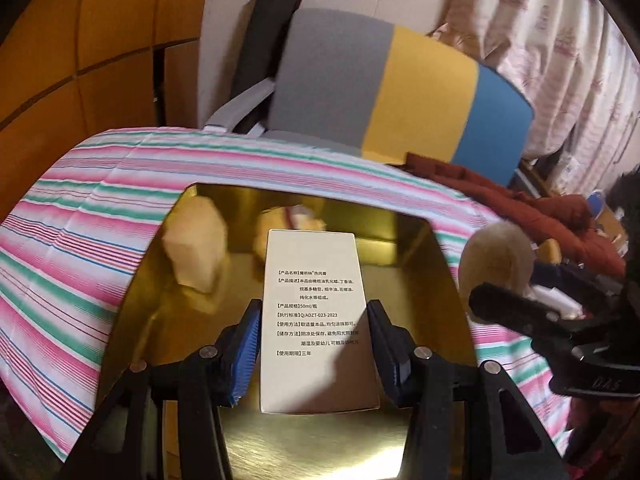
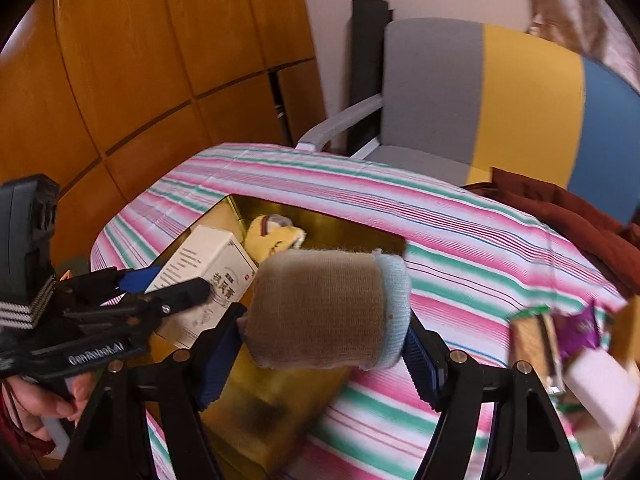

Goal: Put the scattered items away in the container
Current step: 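Carry the white box and beige sock over the tray and release both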

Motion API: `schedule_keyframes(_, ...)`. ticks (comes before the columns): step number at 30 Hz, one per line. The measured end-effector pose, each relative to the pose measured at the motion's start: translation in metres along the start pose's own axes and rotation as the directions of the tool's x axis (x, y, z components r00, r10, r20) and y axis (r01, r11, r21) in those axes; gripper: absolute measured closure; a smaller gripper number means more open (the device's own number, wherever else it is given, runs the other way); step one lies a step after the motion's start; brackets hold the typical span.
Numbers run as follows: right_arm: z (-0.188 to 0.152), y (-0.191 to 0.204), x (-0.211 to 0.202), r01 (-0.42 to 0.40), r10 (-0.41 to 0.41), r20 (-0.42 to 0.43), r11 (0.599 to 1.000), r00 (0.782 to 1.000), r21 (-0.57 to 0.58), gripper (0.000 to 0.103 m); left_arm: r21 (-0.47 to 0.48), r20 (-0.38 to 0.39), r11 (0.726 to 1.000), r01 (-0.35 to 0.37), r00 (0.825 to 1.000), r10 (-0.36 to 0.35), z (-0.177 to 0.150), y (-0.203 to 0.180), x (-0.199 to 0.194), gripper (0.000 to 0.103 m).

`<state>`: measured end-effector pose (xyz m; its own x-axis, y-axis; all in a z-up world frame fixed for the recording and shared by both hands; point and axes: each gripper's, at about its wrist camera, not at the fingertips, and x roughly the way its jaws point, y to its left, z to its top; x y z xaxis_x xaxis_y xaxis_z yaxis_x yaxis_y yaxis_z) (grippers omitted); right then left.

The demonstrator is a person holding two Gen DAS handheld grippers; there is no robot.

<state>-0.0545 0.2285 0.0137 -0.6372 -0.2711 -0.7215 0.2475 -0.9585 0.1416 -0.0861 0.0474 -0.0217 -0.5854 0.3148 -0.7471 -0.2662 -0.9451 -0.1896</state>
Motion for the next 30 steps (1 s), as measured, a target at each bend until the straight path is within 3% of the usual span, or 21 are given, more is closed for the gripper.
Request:
schedule_keyframes(9,0.025,0.010,0.068,0.031,-0.038,-0.121,0.998,0.992,-0.061,0.028,-0.006,-0.059,0.999,-0.049,0.997,0.048,0.010,0.024,0.032,0.051)
schedule_keyframes(14,0.039,0.006,0.095,0.013,-0.015,-0.137,1.000,0.990,-0.018,0.025,0.007,-0.097,0.995,-0.096,0.991,0.096,0.019,0.027,0.048,0.050)
schedule_keyframes(17,0.045,0.002,0.097,0.022,-0.018,-0.113,0.999,0.993,0.042,0.012,-0.021,-0.118,0.989,-0.145,0.983,0.141,0.021,0.032,0.052,0.050)
schedule_keyframes(20,0.047,0.000,0.089,-0.012,0.019,-0.080,0.996,0.997,0.086,0.012,-0.063,-0.132,0.989,-0.136,0.983,0.126,0.018,0.036,0.049,0.050)
schedule_keyframes(25,0.041,0.001,0.070,-0.006,0.009,-0.043,0.998,0.999,0.068,0.011,-0.157,-0.113,0.981,-0.114,0.989,0.097,0.015,0.044,0.037,0.050)
schedule_keyframes(30,0.033,-0.003,0.052,-0.013,0.015,-0.022,0.996,1.000,0.089,0.011,-0.182,-0.088,0.976,-0.117,0.991,0.102,0.009,0.035,0.023,0.050)
